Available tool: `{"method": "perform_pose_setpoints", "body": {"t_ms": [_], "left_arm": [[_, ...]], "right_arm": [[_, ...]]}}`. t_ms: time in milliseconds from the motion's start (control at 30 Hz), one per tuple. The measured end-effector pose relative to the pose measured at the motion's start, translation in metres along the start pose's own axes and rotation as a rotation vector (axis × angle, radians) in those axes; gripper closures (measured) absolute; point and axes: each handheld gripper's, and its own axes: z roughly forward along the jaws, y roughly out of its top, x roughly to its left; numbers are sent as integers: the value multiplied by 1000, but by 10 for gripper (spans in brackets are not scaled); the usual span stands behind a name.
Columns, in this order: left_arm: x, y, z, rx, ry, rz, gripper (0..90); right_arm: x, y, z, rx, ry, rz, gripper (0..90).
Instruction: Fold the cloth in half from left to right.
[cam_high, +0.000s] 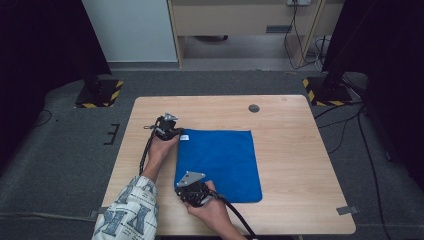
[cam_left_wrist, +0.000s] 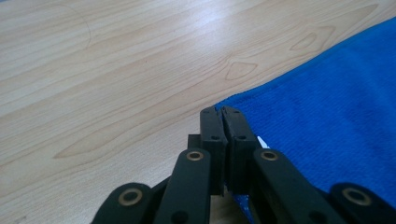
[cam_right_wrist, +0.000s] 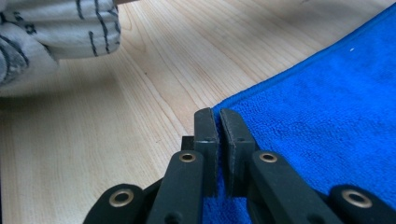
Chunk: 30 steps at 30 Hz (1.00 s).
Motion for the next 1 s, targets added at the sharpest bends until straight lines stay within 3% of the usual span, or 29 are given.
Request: {"method": "perform_pose_setpoints", "body": {"t_ms": [267, 533, 1000], "left_arm": [[-4, 7, -17, 1, 11, 10, 882], [0, 11, -30, -2, 21, -5, 882], [2, 13, -44, -5, 29, -8, 883]], "right_arm": [[8, 9, -15, -30, -14, -9, 867], [16, 18, -23, -59, -21, -11, 870], [26, 32, -24, -88, -16, -20, 870]]}}
